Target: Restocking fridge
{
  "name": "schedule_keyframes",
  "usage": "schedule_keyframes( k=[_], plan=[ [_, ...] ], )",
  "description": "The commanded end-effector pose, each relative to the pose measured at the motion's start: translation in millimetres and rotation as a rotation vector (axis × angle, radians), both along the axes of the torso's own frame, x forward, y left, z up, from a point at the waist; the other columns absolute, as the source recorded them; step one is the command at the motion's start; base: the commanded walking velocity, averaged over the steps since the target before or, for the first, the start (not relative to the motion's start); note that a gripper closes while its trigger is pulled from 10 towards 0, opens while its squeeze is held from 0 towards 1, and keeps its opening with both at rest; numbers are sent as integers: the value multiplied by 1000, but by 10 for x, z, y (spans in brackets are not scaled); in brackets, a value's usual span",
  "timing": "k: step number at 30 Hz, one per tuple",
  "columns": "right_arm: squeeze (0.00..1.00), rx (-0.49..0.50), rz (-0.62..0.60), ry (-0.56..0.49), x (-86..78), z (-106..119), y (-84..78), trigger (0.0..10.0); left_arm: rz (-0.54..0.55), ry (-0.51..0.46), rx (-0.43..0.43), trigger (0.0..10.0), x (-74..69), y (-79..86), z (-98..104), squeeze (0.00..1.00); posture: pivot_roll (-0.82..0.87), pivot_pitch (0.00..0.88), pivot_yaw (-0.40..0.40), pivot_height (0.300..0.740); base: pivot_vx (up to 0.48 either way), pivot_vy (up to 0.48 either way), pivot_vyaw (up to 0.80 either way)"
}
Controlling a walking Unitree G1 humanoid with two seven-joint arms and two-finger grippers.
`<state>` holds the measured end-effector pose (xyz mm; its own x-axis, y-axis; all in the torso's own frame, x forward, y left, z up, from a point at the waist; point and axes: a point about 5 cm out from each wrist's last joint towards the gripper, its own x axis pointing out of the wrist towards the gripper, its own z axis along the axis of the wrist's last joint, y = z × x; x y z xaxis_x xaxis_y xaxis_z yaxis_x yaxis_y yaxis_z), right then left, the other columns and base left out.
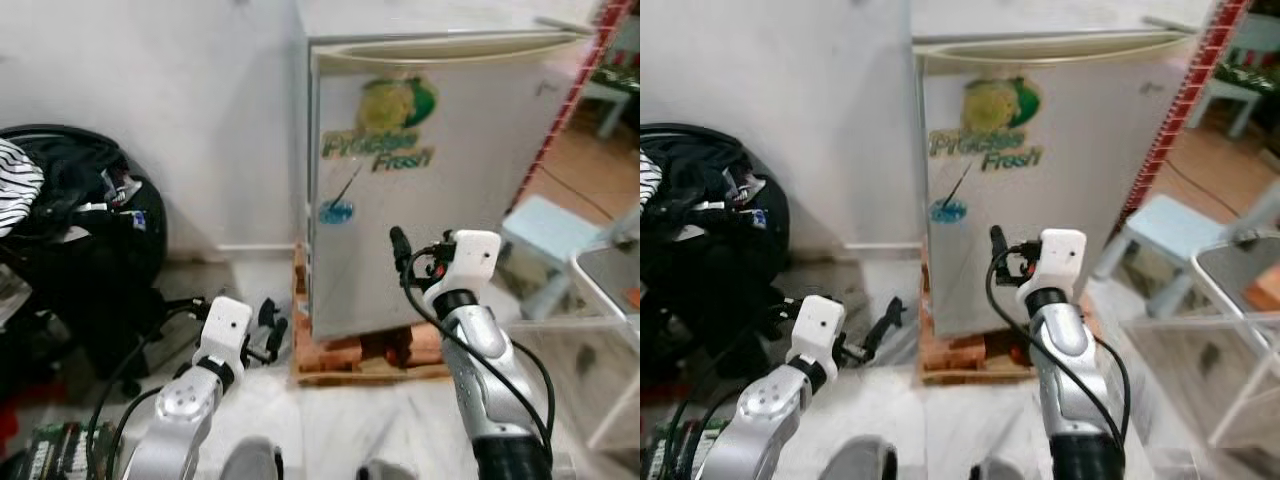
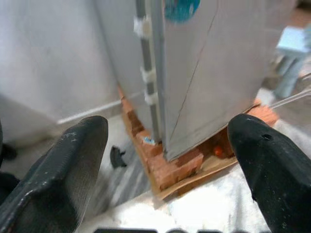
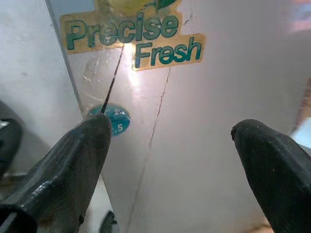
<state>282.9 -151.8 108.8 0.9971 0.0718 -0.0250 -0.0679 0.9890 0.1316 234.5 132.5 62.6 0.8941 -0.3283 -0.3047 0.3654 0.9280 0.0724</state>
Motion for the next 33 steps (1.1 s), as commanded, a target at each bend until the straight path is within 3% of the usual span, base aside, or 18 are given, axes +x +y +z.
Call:
schedule_keyframes(
  k=[1,9,23,33],
  plan=[
    [0,9,21,-18,59,59,87,10000,26,-18,14,10000,14,80,22,0,112,0,-9,740,0,480,-688],
    [0,1,11,-27,60,74,69,10000,43,-67,-8,10000,37,94,55,0,105,0,-7,740,0,474,-223],
    [0,-34,-24,-25,88,68,-10,10000,68,-73,-36,10000,89,137,55,0,100,0,-11,740,0,0,0],
    [0,-39,-21,-29,103,68,4,10000,96,-59,1,10000,91,182,2,0,103,0,-13,740,258,390,-788]
  ],
)
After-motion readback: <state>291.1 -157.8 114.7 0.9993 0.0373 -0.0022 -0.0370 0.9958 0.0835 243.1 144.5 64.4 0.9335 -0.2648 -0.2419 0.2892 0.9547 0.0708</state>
